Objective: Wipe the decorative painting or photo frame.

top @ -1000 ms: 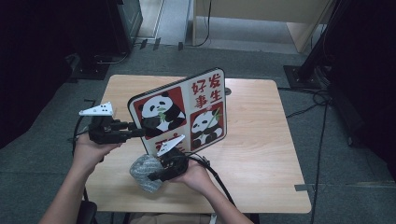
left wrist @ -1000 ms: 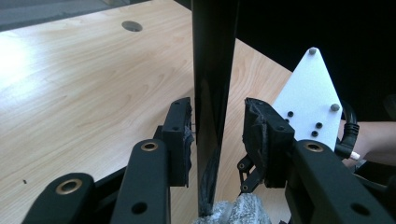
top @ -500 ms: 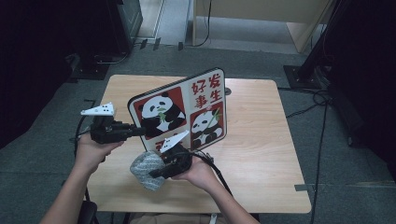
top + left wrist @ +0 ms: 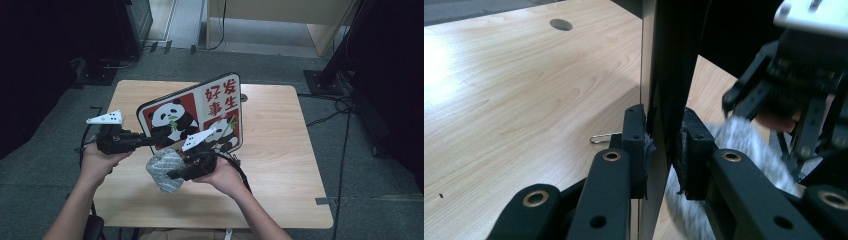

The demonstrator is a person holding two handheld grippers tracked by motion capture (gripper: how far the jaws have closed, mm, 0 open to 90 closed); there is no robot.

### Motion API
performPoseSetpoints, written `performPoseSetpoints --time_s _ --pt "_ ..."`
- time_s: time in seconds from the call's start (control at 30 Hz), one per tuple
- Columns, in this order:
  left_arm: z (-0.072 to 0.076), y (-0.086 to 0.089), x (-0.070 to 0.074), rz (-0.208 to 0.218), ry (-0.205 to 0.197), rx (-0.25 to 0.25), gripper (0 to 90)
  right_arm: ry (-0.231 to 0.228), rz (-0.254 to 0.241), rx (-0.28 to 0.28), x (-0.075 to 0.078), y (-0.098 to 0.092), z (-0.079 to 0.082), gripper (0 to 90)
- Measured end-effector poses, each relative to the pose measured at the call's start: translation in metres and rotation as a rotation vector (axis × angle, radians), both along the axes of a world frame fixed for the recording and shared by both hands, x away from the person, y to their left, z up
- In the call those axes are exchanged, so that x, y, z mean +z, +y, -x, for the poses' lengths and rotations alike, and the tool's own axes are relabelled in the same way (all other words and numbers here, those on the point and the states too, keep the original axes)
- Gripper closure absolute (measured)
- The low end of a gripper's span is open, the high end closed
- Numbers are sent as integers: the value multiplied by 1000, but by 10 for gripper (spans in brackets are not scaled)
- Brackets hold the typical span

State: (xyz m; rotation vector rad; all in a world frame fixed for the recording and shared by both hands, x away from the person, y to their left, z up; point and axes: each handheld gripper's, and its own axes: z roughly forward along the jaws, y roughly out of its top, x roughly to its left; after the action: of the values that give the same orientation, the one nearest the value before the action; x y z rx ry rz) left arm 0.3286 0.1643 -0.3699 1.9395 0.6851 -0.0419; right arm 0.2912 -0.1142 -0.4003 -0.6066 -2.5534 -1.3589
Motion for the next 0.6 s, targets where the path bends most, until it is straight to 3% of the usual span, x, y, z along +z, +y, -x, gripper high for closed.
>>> performPoseSetpoints --time_s 0.6 --pt "0 1 -1 19 9 1 771 -76 -42 -57 68 -18 -18 603"
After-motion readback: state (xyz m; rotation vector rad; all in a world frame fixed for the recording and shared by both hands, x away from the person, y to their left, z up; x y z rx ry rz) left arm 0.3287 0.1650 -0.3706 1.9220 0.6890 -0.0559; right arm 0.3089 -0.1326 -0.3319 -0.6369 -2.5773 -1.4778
